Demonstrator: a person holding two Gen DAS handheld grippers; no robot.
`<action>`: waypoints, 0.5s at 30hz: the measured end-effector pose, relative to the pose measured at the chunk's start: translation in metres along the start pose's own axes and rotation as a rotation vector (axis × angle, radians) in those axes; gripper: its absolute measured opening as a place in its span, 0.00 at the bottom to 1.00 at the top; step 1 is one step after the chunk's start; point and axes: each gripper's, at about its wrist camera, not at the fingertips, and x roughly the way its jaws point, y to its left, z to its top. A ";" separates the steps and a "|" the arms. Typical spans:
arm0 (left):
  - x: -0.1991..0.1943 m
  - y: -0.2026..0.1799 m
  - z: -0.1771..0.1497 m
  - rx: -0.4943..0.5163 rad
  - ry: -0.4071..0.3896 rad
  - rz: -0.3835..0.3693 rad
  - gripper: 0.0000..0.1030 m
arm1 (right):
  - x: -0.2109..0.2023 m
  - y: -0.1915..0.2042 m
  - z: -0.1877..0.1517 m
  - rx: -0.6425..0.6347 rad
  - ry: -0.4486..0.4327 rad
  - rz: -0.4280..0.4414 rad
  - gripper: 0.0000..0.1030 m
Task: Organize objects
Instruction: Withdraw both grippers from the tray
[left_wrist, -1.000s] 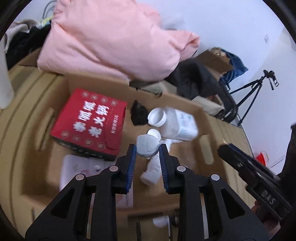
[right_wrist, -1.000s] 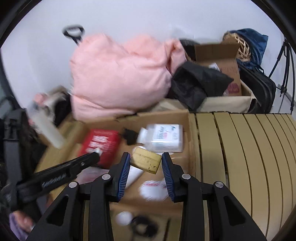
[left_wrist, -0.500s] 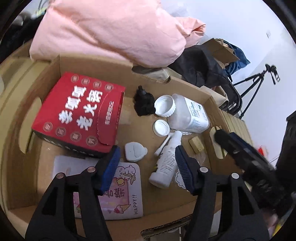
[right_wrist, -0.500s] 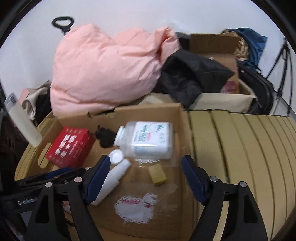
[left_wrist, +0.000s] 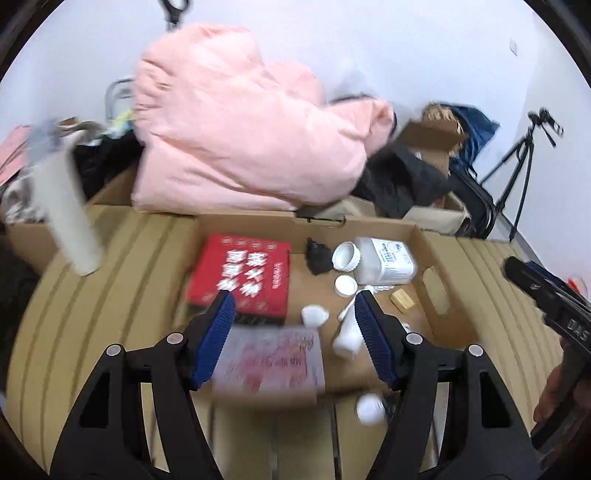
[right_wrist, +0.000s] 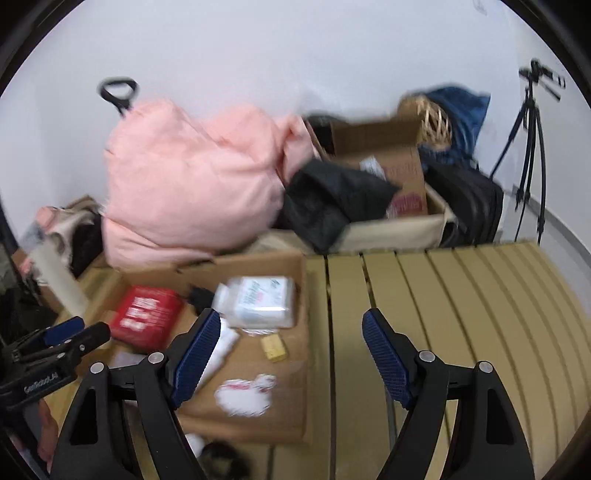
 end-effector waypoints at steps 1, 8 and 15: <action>-0.019 0.005 -0.009 -0.027 0.013 0.046 0.62 | -0.022 0.003 -0.001 -0.008 -0.031 0.009 0.80; -0.169 0.035 -0.092 -0.002 0.022 0.085 0.65 | -0.174 0.009 -0.046 -0.023 -0.032 0.093 0.80; -0.286 0.052 -0.134 -0.053 -0.125 0.194 0.82 | -0.304 0.019 -0.102 -0.143 -0.073 0.115 0.80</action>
